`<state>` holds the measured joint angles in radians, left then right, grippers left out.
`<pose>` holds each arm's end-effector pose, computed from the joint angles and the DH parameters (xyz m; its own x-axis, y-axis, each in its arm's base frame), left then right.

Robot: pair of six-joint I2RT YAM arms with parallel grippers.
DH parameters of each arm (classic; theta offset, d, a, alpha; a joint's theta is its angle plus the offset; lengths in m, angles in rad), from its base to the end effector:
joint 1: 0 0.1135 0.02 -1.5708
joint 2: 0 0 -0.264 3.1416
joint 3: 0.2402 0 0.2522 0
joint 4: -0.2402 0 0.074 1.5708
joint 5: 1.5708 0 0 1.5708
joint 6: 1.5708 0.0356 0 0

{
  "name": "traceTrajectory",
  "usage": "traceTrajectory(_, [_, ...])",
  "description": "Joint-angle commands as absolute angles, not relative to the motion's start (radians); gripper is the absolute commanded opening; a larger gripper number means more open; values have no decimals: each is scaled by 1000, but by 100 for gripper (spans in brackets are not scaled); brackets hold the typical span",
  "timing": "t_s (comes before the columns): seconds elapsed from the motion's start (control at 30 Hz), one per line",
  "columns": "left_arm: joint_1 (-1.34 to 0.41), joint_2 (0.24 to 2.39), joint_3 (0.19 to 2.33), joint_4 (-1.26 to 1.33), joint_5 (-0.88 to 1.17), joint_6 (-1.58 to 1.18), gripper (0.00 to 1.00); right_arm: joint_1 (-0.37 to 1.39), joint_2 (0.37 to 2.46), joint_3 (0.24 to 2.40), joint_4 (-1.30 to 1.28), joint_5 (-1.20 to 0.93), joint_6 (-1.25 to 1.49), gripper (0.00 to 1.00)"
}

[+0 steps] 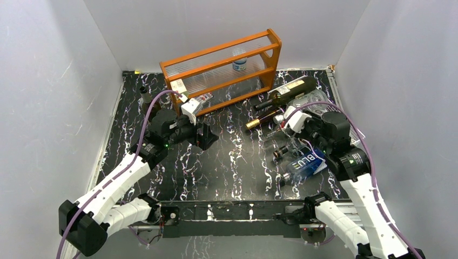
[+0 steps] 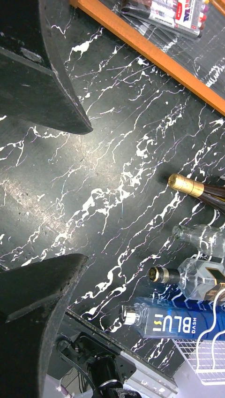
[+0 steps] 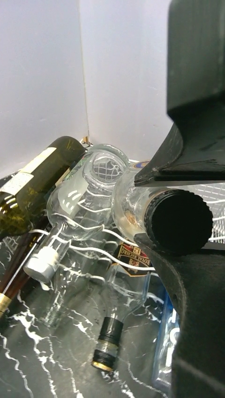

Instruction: Take the wine bottle off the wine rack

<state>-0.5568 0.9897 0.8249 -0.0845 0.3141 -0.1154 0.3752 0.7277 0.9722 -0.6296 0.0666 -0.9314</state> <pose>0.1904 -0.1315 0.3266 -0.2952 0.0548 -0.9539 0.7277 0.6599 -0.1873 0.1381 0.0519 0.3655 0.0388 -0.8453 -0.5330 -0.4644 0.4570 -0.7586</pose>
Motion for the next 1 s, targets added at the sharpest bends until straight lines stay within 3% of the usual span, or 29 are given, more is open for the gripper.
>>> traceTrajectory(0.0, [-561,994,822,-72,325,-114,98,381,708,1056,-499,89,-764,0])
traceTrajectory(0.67, [-561,1029,821,-77,319,-115,98,383,745,1338,-459,329,-295,0])
traceTrajectory(0.97, [-561,1041,823,-80,306,-115,98,393,807,1364,-480,-26,-142,0])
